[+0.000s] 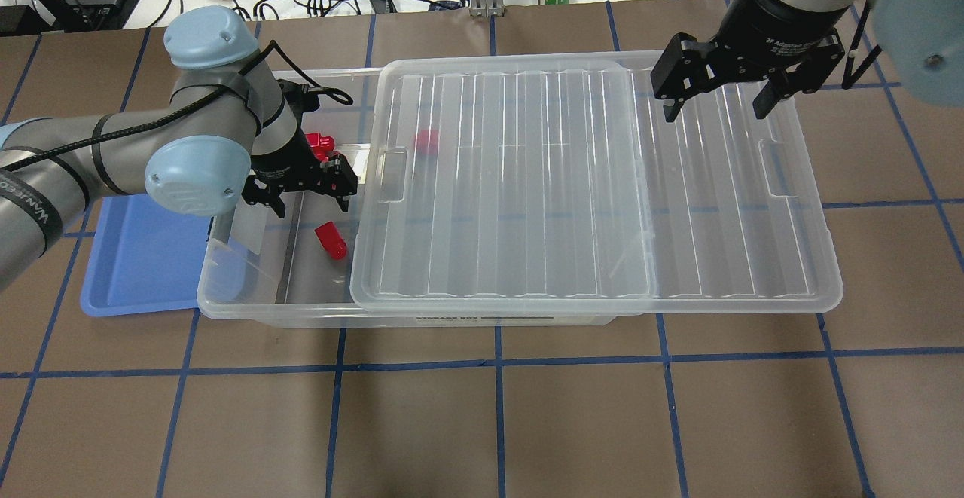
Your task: Place red block in blue tray from box
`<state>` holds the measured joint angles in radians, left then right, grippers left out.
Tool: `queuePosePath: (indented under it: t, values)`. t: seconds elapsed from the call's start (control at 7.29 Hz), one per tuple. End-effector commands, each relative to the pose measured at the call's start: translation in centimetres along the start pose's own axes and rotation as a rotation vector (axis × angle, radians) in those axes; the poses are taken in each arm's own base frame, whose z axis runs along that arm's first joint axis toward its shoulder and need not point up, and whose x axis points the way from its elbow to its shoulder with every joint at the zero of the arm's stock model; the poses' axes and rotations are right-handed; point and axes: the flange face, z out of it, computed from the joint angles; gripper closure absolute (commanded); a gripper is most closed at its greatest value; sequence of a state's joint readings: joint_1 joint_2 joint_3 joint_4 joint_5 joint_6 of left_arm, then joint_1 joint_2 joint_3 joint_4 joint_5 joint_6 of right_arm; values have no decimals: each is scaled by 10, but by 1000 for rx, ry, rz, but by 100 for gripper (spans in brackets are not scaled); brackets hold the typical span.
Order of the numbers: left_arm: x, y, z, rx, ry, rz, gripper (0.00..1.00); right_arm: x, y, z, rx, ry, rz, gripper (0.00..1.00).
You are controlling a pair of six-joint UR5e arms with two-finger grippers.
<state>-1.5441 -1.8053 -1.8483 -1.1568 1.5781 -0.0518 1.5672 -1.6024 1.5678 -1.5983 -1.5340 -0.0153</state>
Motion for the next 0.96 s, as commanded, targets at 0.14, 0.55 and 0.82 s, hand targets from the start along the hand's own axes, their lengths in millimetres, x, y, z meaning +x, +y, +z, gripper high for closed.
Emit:
queuePosePath:
  t: [0.14,0.55,0.82]
  values:
    - [1,-1,34,-9,10,-17,0,0,0,0,-1,-2,-4,0]
    - [-3,2,60,-1,13,-27,0,0,0,0,-1,0,-7,0]
    - [-9,-2,69,-12,13,-137,0,0,0,1,-4,0,-8,0]
